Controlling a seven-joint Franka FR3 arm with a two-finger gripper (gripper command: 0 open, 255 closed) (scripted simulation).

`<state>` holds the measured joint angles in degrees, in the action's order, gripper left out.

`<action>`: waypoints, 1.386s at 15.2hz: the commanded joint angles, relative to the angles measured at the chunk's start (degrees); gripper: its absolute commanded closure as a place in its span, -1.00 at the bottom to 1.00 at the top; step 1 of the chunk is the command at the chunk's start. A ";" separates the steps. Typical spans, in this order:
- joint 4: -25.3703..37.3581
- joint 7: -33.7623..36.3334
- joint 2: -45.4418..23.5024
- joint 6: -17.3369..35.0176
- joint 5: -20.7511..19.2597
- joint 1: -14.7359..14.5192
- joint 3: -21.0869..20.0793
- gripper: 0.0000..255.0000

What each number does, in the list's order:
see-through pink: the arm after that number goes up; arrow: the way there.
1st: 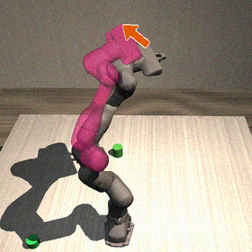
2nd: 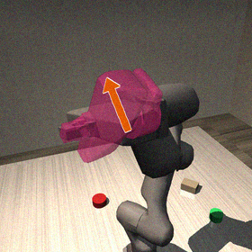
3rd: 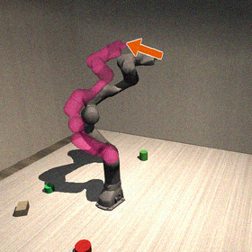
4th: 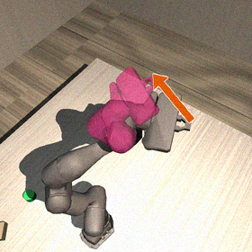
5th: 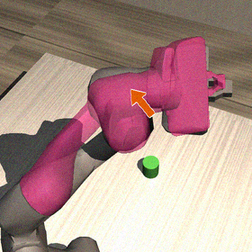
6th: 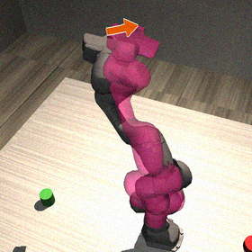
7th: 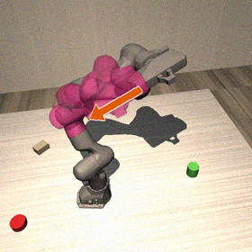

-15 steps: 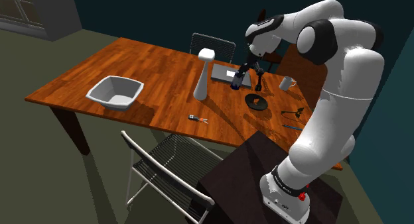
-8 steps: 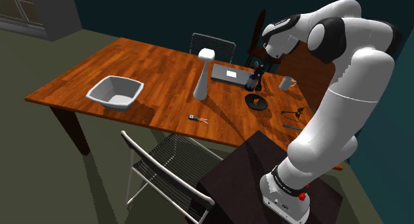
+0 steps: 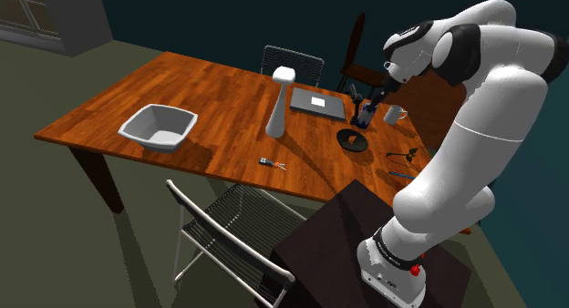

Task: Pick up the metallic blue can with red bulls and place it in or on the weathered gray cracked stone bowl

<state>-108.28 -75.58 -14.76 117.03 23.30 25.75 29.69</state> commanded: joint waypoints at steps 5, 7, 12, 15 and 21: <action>-1.35 -2.18 -2.36 2.99 1.91 0.64 -0.50 1.00; -1.87 -2.85 -3.19 4.12 2.62 0.80 -0.75 1.00; -2.94 -4.57 -5.40 6.85 4.51 1.27 -1.48 1.00; -3.42 -5.63 -6.83 8.42 5.71 1.61 -1.99 1.00; -3.91 -7.21 -9.03 10.62 7.52 2.18 -2.85 1.00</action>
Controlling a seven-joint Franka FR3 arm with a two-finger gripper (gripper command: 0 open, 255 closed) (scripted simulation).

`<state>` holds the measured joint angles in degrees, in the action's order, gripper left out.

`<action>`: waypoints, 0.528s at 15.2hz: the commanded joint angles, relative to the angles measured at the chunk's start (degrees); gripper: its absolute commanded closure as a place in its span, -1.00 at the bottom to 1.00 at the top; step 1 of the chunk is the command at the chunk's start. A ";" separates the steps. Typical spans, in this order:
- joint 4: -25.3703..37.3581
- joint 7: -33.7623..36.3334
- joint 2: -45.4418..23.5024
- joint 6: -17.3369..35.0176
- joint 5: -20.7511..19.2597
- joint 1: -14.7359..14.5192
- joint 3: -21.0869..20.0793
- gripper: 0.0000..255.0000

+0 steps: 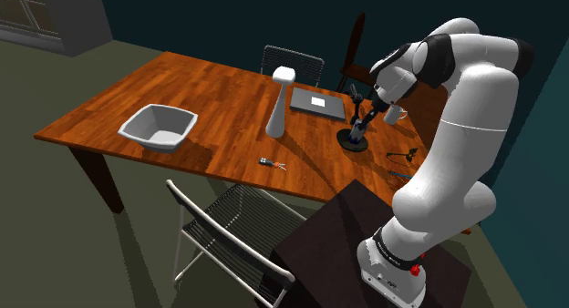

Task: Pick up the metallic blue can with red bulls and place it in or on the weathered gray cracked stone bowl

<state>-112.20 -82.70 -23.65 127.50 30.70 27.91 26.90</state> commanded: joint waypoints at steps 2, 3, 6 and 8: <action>0.01 -0.09 -0.14 0.15 0.13 0.03 -0.07 1.00; 0.01 -0.09 -0.14 0.15 0.13 0.03 -0.07 1.00; 0.01 -0.09 -0.14 0.15 0.13 0.03 -0.07 1.00; 0.00 -0.09 -0.13 0.16 0.13 0.03 -0.06 -1.00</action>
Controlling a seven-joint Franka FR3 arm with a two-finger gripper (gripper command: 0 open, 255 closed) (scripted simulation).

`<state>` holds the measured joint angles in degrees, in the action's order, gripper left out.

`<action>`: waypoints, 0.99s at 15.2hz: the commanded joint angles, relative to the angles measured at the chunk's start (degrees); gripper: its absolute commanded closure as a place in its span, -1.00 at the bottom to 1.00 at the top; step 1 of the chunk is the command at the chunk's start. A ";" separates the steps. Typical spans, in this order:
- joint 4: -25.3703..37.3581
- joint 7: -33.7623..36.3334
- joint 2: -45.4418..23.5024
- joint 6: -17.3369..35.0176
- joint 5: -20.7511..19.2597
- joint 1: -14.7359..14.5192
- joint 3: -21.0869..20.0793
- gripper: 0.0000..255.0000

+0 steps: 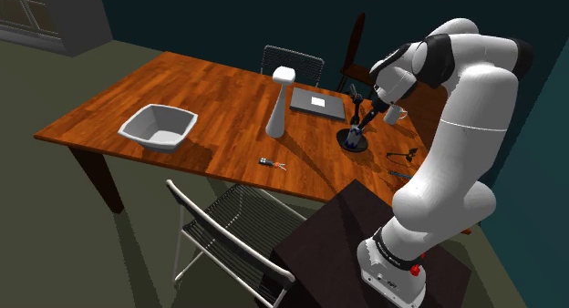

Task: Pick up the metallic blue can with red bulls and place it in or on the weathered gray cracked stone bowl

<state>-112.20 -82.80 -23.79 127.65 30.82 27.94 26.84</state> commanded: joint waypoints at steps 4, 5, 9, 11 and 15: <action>0.00 0.00 0.00 0.00 0.00 0.00 0.00 -1.00; 0.36 0.60 1.16 -1.34 -1.00 -0.10 0.57 -1.00; 1.80 2.19 4.12 -5.26 -3.62 -0.23 1.99 -1.00; 1.79 2.19 4.12 -5.26 -3.63 -0.23 1.99 -1.00; 1.80 2.19 4.12 -5.26 -3.62 -0.23 1.99 -1.00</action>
<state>-110.43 -80.62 -19.67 122.41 27.21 27.71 28.83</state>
